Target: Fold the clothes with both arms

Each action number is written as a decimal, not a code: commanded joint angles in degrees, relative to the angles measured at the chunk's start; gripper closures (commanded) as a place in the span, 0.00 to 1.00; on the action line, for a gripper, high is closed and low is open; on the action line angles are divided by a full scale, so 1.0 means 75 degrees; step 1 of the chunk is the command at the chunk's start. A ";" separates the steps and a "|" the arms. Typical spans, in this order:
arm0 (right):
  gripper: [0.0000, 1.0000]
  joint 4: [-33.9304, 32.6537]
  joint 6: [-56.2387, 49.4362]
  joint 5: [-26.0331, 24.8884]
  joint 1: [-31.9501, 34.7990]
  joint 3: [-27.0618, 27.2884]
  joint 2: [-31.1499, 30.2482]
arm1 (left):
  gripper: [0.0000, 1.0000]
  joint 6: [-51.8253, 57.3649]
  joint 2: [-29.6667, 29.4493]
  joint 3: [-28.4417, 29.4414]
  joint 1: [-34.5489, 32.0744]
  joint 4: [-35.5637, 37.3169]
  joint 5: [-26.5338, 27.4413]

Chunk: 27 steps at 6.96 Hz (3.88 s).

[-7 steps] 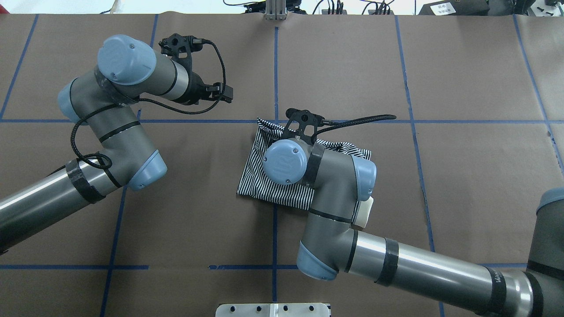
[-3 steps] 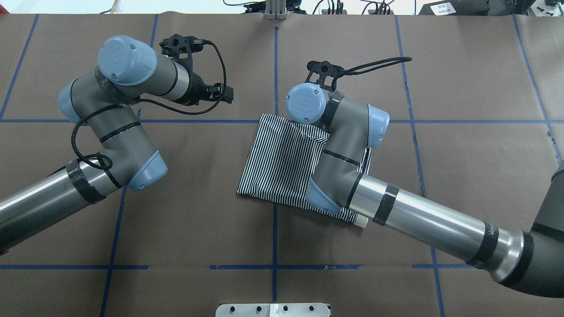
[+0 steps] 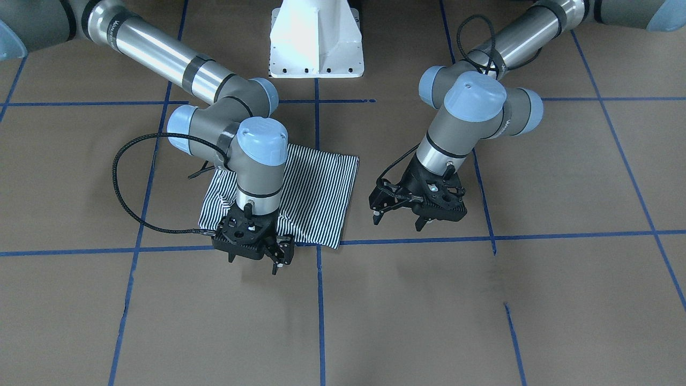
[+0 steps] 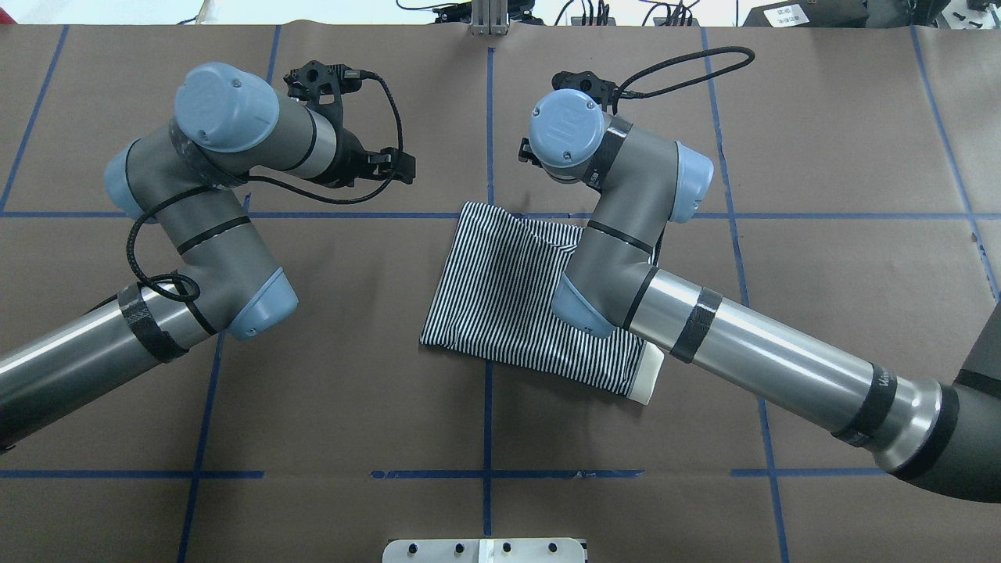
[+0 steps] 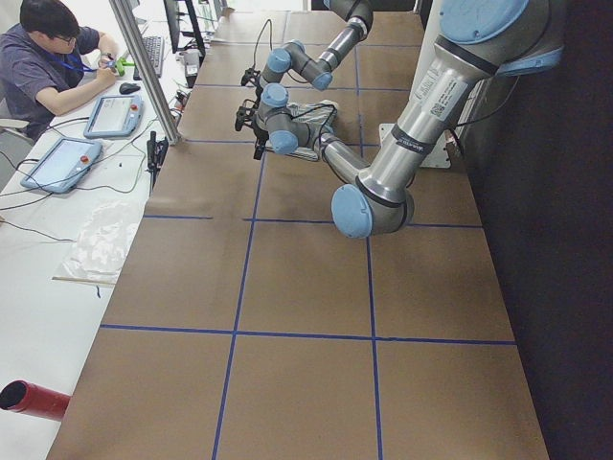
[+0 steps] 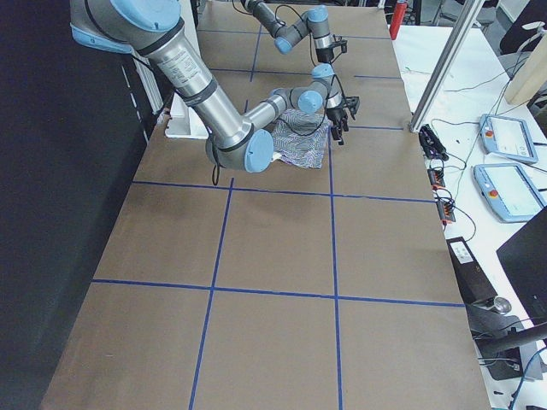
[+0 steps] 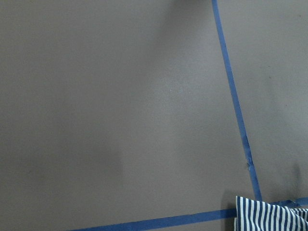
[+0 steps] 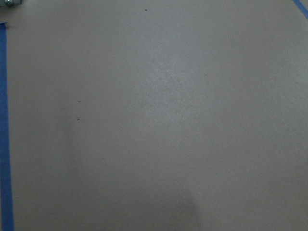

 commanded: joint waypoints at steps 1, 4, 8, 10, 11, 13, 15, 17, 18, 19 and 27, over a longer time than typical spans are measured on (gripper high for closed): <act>0.00 -0.0659 -0.0728 0.0816 0.0319 0.1094 -0.0271 | 0.00 0.0012 0.0010 -0.0154 0.0012 0.0071 0.0000; 0.00 -0.1085 -0.3558 0.2514 0.1558 0.3438 -0.2503 | 0.00 0.0941 0.1725 -0.2535 -0.0058 0.1295 -0.0163; 0.00 -0.0294 -0.7606 0.4247 0.4006 0.4300 -0.6286 | 0.00 0.5014 0.4118 -0.3788 -0.1845 0.2064 -0.0699; 0.00 0.1113 -0.8045 0.4406 0.4946 0.3766 -0.7979 | 0.00 0.5145 0.4672 -0.3184 -0.2531 0.2087 -0.1499; 0.00 0.1060 -0.8209 0.4870 0.5588 0.3622 -0.8019 | 0.00 0.5249 0.4860 -0.2981 -0.3425 0.2041 -0.1558; 0.00 0.0792 -0.9575 0.5425 0.6387 0.3655 -0.8369 | 0.00 0.7883 0.5071 -0.2258 -0.5032 0.2727 -0.2887; 0.00 -0.0672 -1.0314 0.5473 0.6776 0.4392 -0.8696 | 0.00 0.8599 0.5096 -0.1995 -0.5845 0.3923 -0.3047; 0.00 -0.0792 -1.0367 0.5343 0.6930 0.4405 -0.8839 | 0.00 0.9663 0.5003 -0.1960 -0.6443 0.5220 -0.3047; 0.00 -0.1187 -1.0367 0.5343 0.6977 0.4487 -0.8735 | 0.00 0.9830 0.5095 -0.2029 -0.6596 0.5297 -0.3116; 0.00 -0.1249 -1.0367 0.5355 0.6989 0.4522 -0.8734 | 0.00 0.9797 0.5026 -0.2042 -0.6586 0.5310 -0.3198; 0.00 -0.1414 -1.0285 0.5343 0.6989 0.3913 -0.7597 | 0.00 0.9751 0.5484 -0.1995 -0.6633 0.4912 -0.3211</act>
